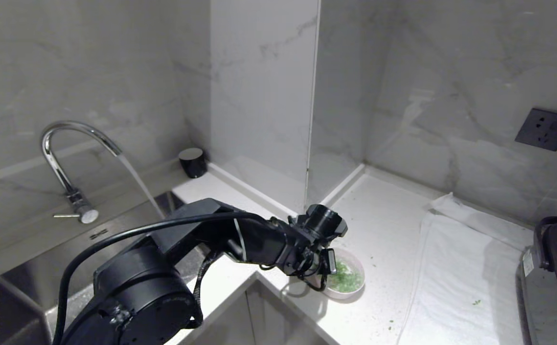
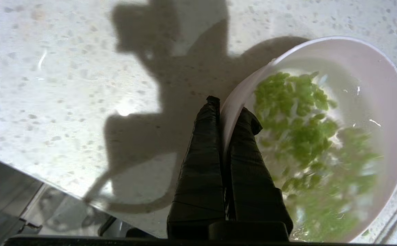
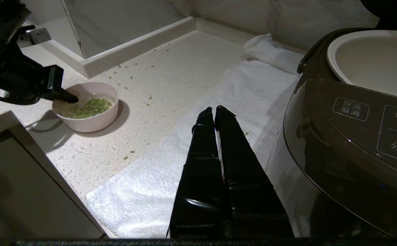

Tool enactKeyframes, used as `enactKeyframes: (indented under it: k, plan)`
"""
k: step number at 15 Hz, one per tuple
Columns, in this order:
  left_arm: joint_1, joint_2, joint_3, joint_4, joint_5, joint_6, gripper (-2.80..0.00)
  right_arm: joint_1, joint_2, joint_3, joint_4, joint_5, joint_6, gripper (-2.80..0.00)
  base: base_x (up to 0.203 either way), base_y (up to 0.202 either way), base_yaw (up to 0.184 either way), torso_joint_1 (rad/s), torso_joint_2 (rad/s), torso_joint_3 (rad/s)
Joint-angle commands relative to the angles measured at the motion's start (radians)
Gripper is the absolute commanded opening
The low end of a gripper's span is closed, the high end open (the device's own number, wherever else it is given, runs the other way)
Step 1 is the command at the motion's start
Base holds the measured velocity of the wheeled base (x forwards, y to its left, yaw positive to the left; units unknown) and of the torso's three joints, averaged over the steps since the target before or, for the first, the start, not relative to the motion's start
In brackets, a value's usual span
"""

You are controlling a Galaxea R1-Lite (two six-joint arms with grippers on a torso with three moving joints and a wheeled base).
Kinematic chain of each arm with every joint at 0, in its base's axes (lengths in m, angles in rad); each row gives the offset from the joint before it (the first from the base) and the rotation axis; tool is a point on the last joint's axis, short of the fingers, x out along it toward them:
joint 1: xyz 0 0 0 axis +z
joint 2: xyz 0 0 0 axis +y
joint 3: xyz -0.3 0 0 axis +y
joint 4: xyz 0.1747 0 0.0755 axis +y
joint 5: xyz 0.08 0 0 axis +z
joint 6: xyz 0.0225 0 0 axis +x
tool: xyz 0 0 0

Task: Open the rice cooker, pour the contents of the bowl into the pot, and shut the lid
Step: Place the bowl on the table

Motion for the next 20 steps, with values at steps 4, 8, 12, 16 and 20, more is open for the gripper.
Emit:
enactKeyframes:
  k: [4,8,12,16,20]
  plan:
    - [-0.018,0.025,-0.030,0.002,0.010,-0.006,-2.80,0.000,0.000,0.000,0.000,0.000,0.000,-2.80,0.000,0.000,0.000,0.000,0.00,0.000]
    - [-0.025,0.034,-0.030,0.002,0.012,-0.007,-2.80,0.000,0.000,0.000,0.000,0.000,0.000,-2.80,0.000,0.000,0.000,0.000,0.00,0.000]
    - [-0.025,0.031,-0.030,0.000,0.012,-0.009,0.00,0.000,0.000,0.000,0.000,0.000,-0.001,-2.80,0.000,0.000,0.000,0.000,0.00,0.000]
    - [-0.020,0.000,-0.031,0.002,0.012,-0.009,0.00,0.000,0.000,0.000,0.000,0.000,-0.001,-2.80,0.000,0.000,0.000,0.000,0.00,0.000]
    - [0.014,-0.089,-0.030,0.003,0.011,-0.012,0.00,0.000,0.000,0.000,0.000,0.000,0.000,-2.80,0.000,0.000,0.000,0.000,0.00,0.000]
